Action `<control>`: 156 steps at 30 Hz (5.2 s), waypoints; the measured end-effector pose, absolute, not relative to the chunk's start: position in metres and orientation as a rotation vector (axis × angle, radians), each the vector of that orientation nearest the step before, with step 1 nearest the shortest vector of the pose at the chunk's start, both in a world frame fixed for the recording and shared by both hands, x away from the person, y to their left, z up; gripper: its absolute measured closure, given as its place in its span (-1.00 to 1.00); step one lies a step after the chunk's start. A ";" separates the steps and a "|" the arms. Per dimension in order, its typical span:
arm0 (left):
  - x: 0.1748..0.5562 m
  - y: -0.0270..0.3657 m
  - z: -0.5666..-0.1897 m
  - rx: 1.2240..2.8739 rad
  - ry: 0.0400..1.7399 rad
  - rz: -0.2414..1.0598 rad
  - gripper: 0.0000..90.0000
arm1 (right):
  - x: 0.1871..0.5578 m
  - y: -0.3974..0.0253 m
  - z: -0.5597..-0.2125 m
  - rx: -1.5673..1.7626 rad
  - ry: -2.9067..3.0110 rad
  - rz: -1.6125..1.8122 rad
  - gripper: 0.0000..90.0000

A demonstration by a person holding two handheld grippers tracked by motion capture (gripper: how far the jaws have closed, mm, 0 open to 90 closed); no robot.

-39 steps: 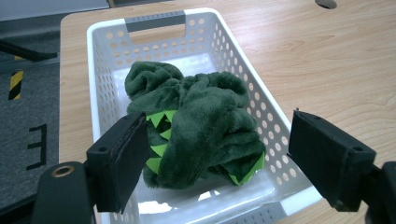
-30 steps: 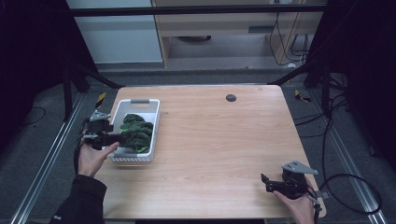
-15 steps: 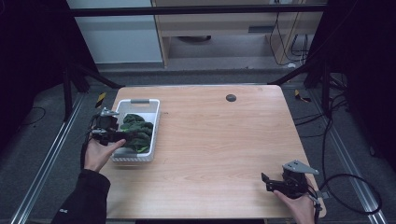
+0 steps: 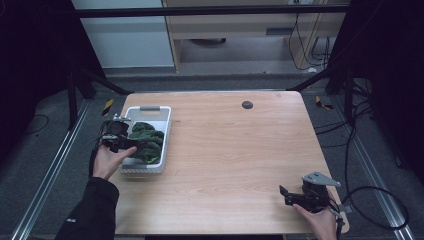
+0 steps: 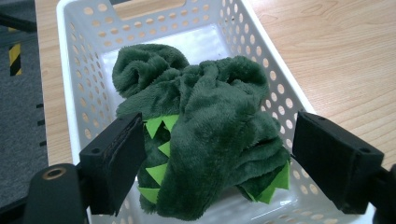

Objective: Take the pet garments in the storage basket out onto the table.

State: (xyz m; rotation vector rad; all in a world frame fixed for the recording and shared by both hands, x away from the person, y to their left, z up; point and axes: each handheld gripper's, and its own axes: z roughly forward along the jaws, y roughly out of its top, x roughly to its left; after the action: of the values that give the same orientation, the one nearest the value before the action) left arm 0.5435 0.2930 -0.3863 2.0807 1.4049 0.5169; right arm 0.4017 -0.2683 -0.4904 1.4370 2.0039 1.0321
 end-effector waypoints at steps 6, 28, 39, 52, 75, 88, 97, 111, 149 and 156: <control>0.549 0.289 -0.391 2.096 1.414 0.504 -0.64 | 0.402 -0.268 -0.491 1.437 2.009 1.028 -0.83; 0.568 0.280 -0.411 2.168 1.454 0.471 -0.67 | 0.403 -0.268 -0.493 1.451 2.025 1.025 -0.86; 0.575 0.275 -0.423 2.197 1.482 0.450 -0.58 | 0.403 -0.268 -0.494 1.436 2.037 1.015 -0.87; 0.575 0.274 -0.428 2.238 1.519 0.402 0.22 | 0.403 -0.267 -0.494 1.442 2.052 1.014 -0.87; 0.554 0.293 -0.398 2.128 1.483 0.390 0.70 | 0.404 -0.266 -0.495 1.439 2.065 1.001 -0.86; 0.542 0.295 -0.367 2.107 1.433 0.433 0.71 | 0.404 -0.266 -0.495 1.441 2.064 0.998 -0.86; 0.537 0.297 -0.352 2.120 1.418 0.429 0.71 | 0.404 -0.266 -0.495 1.440 2.063 1.000 -0.86; 0.532 0.298 -0.327 2.100 1.380 0.459 0.71 | 0.404 -0.266 -0.494 1.438 2.068 1.003 -0.86; 0.510 0.262 -0.284 2.202 1.185 0.435 0.71 | 0.403 -0.265 -0.493 1.427 2.065 1.019 -0.87; 0.506 0.249 -0.278 2.232 1.139 0.423 0.71 | 0.403 -0.266 -0.492 1.426 2.063 1.021 -0.87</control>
State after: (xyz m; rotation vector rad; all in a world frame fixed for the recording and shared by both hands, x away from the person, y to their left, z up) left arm 0.5057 0.2495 -0.2777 2.2319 1.1388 0.4234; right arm 0.4029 -0.2656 -0.4923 1.4262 2.0627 1.0210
